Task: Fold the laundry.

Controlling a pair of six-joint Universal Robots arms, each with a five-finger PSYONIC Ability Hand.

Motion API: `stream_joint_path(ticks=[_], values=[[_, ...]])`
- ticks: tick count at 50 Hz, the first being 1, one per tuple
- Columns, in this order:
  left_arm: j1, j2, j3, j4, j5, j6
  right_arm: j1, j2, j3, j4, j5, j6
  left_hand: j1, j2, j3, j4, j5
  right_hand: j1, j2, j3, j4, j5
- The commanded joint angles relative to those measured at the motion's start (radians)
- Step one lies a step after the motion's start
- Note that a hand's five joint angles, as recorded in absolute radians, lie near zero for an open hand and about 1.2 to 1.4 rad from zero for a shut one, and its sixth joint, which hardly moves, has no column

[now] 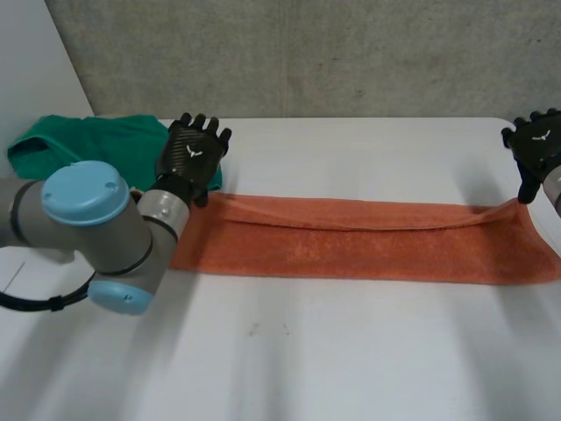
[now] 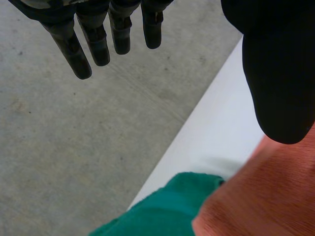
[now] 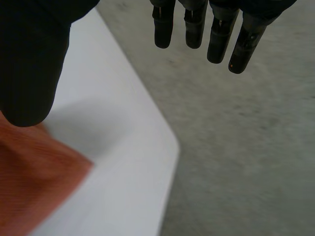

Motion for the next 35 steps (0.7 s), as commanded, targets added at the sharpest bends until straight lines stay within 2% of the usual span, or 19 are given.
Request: stream_joint_path(ticks=[1,4,10,19,26,30,35], values=[[-0.001,0.046,-0.089,-0.093,0.005,0.012,-0.028,-0.013,0.052,0.207,-0.137,-0.015,-0.009,-0.023,-0.031,-0.021,-0.038,-0.029,-0.046,-0.041,-0.061,-0.067],[0.002,-0.012,-0.070,-0.095,0.005,0.013,-0.030,0.029,0.041,0.195,-0.135,-0.031,-0.006,-0.020,-0.028,-0.018,-0.035,-0.029,-0.046,-0.041,-0.061,-0.067],[0.025,-0.137,0.073,-0.087,0.002,0.016,-0.034,0.139,-0.019,0.062,-0.125,-0.078,0.003,-0.011,-0.019,-0.009,-0.026,-0.029,-0.046,-0.041,-0.061,-0.067],[0.057,-0.342,0.331,0.016,0.017,0.009,-0.025,0.296,-0.144,-0.139,-0.111,-0.074,0.070,0.056,0.048,0.058,0.041,-0.029,-0.046,-0.041,-0.061,-0.067],[0.059,-0.419,0.492,0.042,0.014,0.010,-0.021,0.372,-0.252,-0.294,-0.050,-0.068,0.141,0.127,0.119,0.129,0.111,-0.029,-0.046,-0.041,-0.061,-0.067],[0.057,-0.409,0.481,0.039,0.011,0.010,-0.019,0.369,-0.256,-0.284,-0.039,-0.060,0.138,0.124,0.116,0.126,0.109,-0.029,-0.046,-0.041,-0.061,-0.067],[0.056,-0.346,0.394,0.045,0.011,0.010,-0.022,0.296,-0.197,-0.187,-0.043,-0.020,0.132,0.118,0.110,0.120,0.103,-0.029,-0.046,-0.041,-0.061,-0.067]])
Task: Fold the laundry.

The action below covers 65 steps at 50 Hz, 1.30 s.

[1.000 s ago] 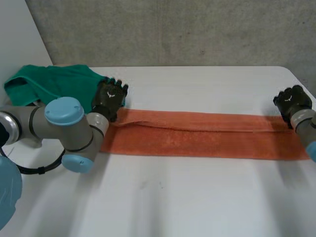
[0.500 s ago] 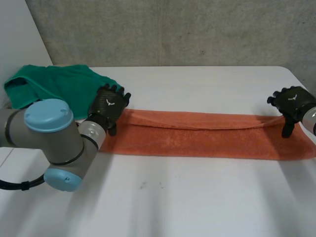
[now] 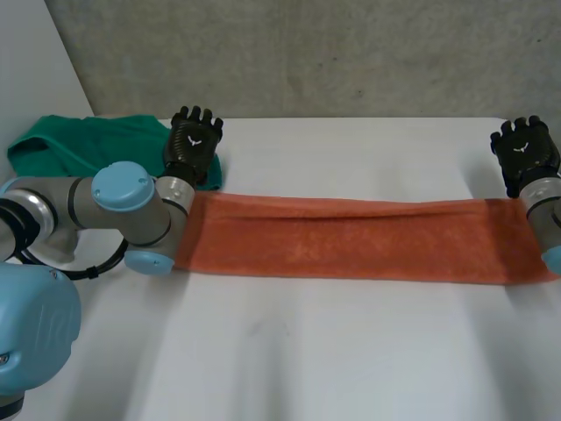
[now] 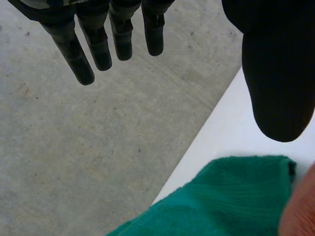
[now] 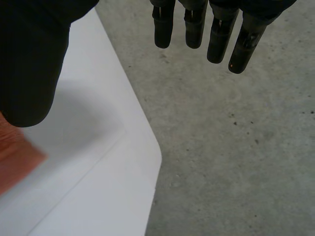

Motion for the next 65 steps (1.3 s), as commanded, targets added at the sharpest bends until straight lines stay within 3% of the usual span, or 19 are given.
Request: stream_joint_path(ticks=[1,16,24,30,34,37,38,46,54,59,65], values=[[-0.005,0.085,-0.108,0.002,-0.004,0.000,-0.002,-0.091,0.065,0.118,0.001,0.044,0.051,0.050,0.055,0.049,0.046,-0.029,-0.046,-0.041,-0.061,-0.067],[-0.015,0.326,-0.440,-0.009,-0.004,-0.016,-0.079,-0.410,0.401,0.418,-0.033,0.047,0.024,0.024,0.029,0.022,0.020,-0.029,-0.046,-0.041,-0.061,-0.067],[-0.021,0.424,-0.572,-0.009,0.006,-0.043,-0.155,-0.441,0.506,0.463,-0.137,0.041,0.001,0.000,0.005,-0.001,-0.004,-0.029,-0.046,-0.041,-0.061,-0.067],[-0.024,0.433,-0.595,-0.009,0.006,-0.059,-0.174,-0.395,0.497,0.436,-0.157,0.041,0.001,0.000,0.005,-0.001,-0.004,0.045,0.029,0.034,0.014,0.008],[-0.026,0.433,-0.595,-0.009,0.006,-0.059,-0.175,-0.329,0.481,0.391,-0.154,0.035,0.001,0.000,0.005,-0.001,-0.004,0.215,0.198,0.204,0.184,0.178],[-0.029,0.433,-0.596,-0.009,0.004,-0.059,-0.180,-0.305,0.464,0.365,-0.156,0.024,0.001,0.000,0.005,-0.001,-0.004,1.058,1.041,1.047,1.027,1.021],[-0.032,0.433,-0.598,-0.009,0.003,-0.059,-0.184,-0.303,0.457,0.356,-0.151,0.024,0.001,0.000,0.005,-0.001,-0.004,1.191,1.174,1.180,1.160,1.153],[-0.034,0.487,-0.632,-0.009,0.003,-0.059,-0.292,-0.357,0.446,0.230,-0.095,0.001,-0.011,-0.011,-0.006,-0.013,-0.015,1.192,1.176,1.181,1.161,1.155],[-0.026,0.553,-0.684,-0.009,0.004,-0.059,-0.361,-0.378,0.394,0.187,-0.091,-0.209,-0.023,-0.023,-0.018,-0.025,-0.027,1.192,1.176,1.181,1.161,1.155],[-0.024,0.574,-0.710,-0.009,0.004,-0.060,-0.297,-0.398,0.400,0.178,-0.110,-0.208,-0.029,-0.029,-0.024,-0.030,-0.033,1.192,1.176,1.181,1.161,1.155],[-0.021,0.602,-0.734,-0.009,0.004,-0.060,-0.082,-0.490,0.437,0.149,-0.209,-0.158,-0.032,-0.032,-0.027,-0.033,-0.036,1.192,1.176,1.181,1.161,1.155]])
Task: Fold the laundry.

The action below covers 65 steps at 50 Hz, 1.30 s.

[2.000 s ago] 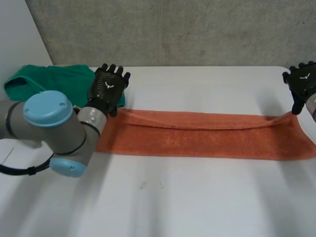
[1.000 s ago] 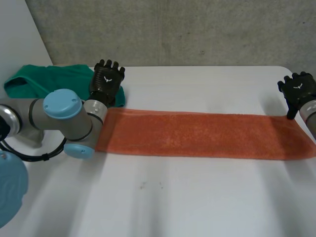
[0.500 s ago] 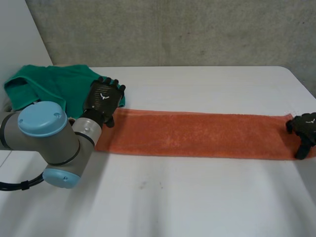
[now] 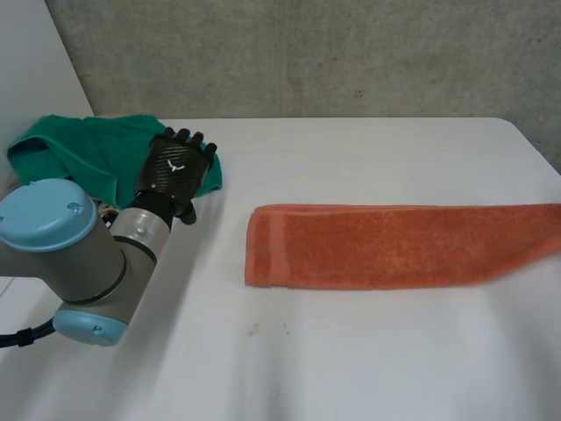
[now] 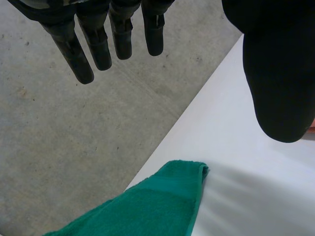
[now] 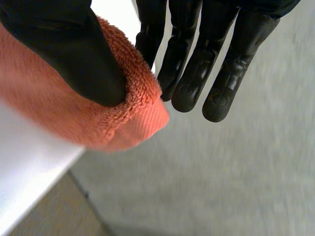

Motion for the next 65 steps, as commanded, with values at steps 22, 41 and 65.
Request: stream_joint_path(ticks=[22,41,65], values=[[-0.008,0.038,-0.040,0.002,-0.002,-0.046,0.968,0.170,-0.025,-0.161,-0.238,0.044,-0.035,-0.027,-0.028,-0.026,-0.019,0.416,0.224,0.215,0.209,0.241],[-0.184,0.019,0.113,0.006,0.001,-0.198,0.758,-0.058,0.084,-0.013,0.116,0.586,-0.036,-0.027,-0.028,-0.026,-0.019,-0.806,-0.998,-1.007,-1.013,-0.981],[-0.303,-0.411,0.458,-0.178,0.003,-0.220,0.543,-0.072,0.271,0.089,0.098,0.486,-0.006,0.003,0.002,0.003,0.010,-0.576,-0.768,-0.776,-0.783,-0.751]])
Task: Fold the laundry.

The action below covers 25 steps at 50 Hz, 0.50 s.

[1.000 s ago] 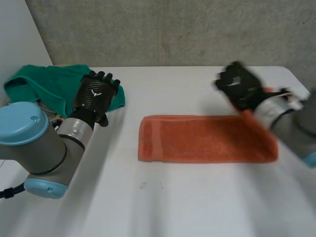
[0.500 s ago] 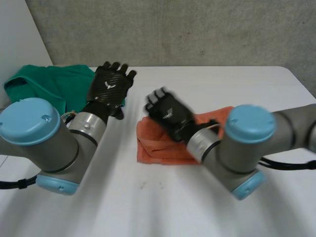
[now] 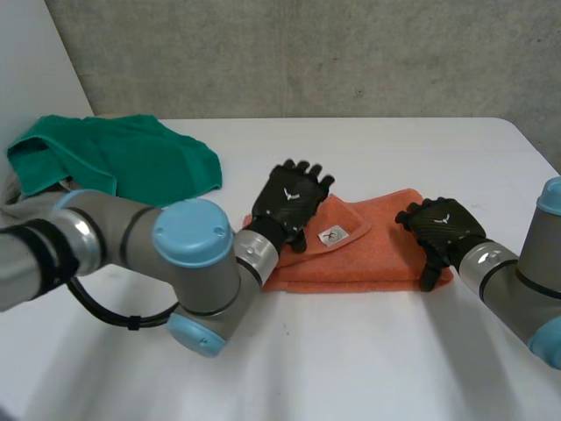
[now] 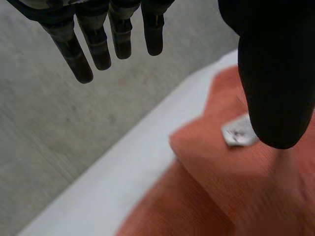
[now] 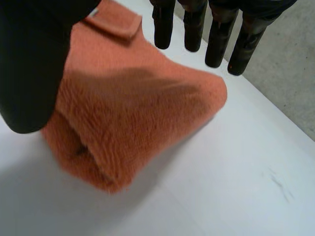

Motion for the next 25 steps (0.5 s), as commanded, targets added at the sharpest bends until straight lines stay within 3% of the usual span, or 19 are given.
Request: stream_joint_path(ticks=[1,8,12,14,19,25], values=[[0.005,-0.075,0.058,-0.054,-0.001,0.001,-0.002,0.020,0.001,-0.013,0.000,-0.015,0.004,0.015,0.011,0.016,0.025,0.200,0.159,0.154,0.160,0.146],[0.016,-0.098,0.096,-0.059,-0.043,0.004,0.001,0.031,0.001,-0.021,0.001,-0.024,0.089,0.100,0.096,0.101,0.110,0.239,0.197,0.192,0.198,0.184],[0.064,-0.097,0.140,-0.054,-0.208,0.013,0.001,0.039,0.001,-0.021,0.001,-0.026,0.116,0.126,0.123,0.128,0.137,0.253,0.212,0.207,0.213,0.199],[0.084,-0.089,0.137,-0.048,-0.247,0.026,0.002,0.039,0.001,-0.021,0.001,-0.026,0.110,0.120,0.117,0.122,0.131,0.253,0.212,0.207,0.213,0.199],[0.089,-0.066,0.108,-0.053,-0.255,0.085,0.002,0.039,0.001,-0.025,0.003,-0.027,0.075,0.085,0.082,0.087,0.096,0.253,0.212,0.207,0.213,0.199],[0.029,0.017,0.027,-0.048,-0.221,0.086,0.001,0.039,0.003,-0.027,0.003,-0.027,0.022,0.032,0.029,0.034,0.043,0.253,0.212,0.207,0.213,0.199]])
